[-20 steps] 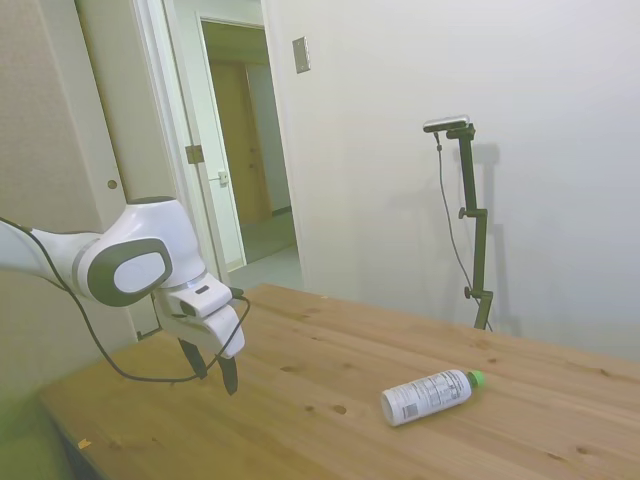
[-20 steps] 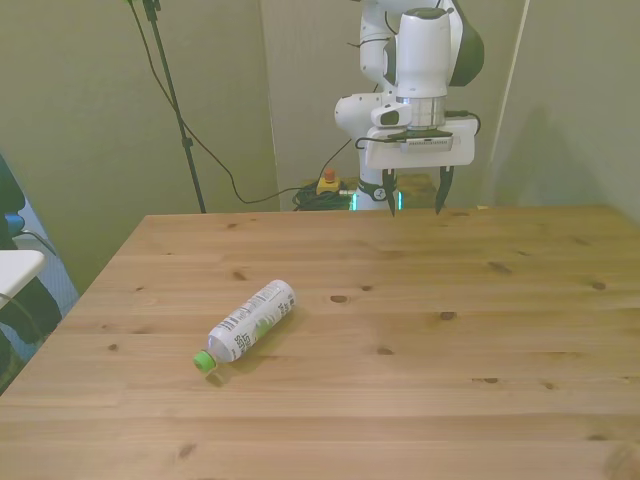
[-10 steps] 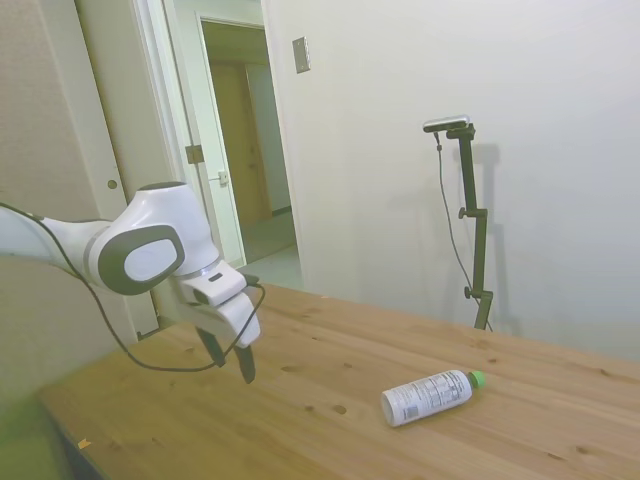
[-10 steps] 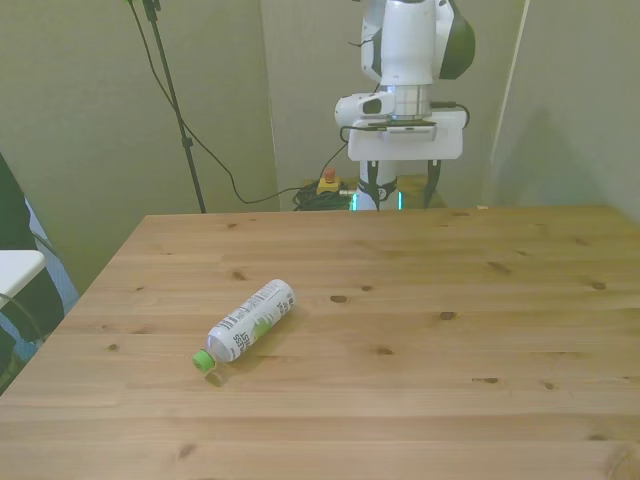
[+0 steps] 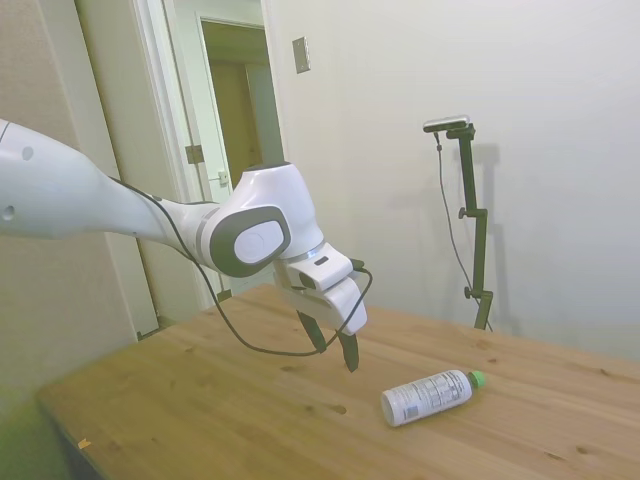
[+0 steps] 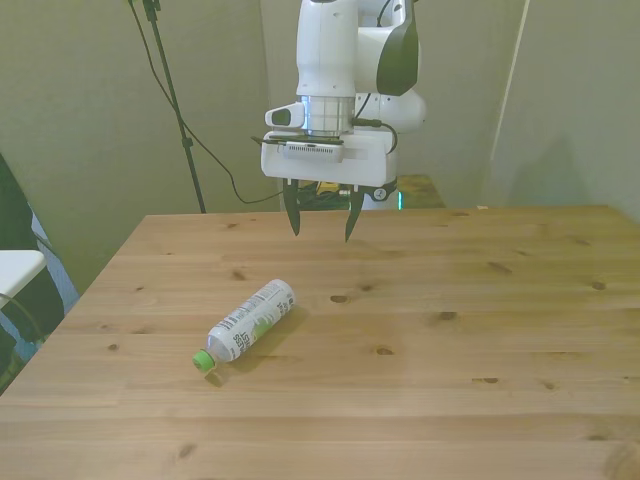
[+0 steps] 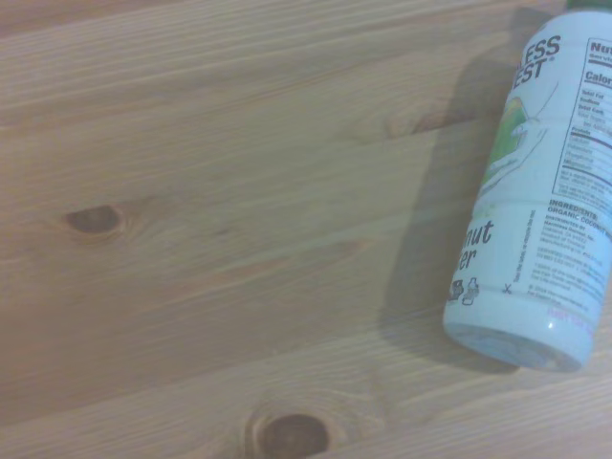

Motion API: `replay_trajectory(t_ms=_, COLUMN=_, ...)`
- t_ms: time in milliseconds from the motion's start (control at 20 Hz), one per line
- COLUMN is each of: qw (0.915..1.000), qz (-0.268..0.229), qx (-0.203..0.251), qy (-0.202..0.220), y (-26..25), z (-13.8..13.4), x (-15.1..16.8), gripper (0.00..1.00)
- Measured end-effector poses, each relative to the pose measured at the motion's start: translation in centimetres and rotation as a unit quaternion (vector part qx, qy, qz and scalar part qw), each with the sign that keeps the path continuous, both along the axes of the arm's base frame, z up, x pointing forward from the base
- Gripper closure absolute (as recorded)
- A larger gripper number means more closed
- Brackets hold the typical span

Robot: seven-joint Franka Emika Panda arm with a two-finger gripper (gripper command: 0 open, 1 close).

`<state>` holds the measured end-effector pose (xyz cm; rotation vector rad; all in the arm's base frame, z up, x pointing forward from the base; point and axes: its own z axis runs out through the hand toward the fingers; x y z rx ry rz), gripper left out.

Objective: Stand the water bottle

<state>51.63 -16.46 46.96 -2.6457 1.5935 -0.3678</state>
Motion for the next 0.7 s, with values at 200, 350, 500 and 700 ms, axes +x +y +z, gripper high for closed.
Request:
replay_trajectory(t_ms=200, qw=0.9995, qz=0.006, qx=-0.019, qy=-0.023, y=-0.4, z=-0.7, x=1.1, gripper=0.0)
replay_trajectory(t_ms=350, qw=0.9987, qz=-0.015, qx=-0.027, qy=-0.04, y=-3.3, z=-0.7, x=2.2, gripper=0.0)
replay_trajectory(t_ms=500, qw=0.9972, qz=-0.044, qx=-0.035, qy=-0.05, y=-7.2, z=-0.5, x=3.7, gripper=0.0)
replay_trajectory(t_ms=700, qw=0.9952, qz=-0.067, qx=-0.038, qy=-0.061, y=-10.3, z=-1.5, x=6.9, gripper=0.0)
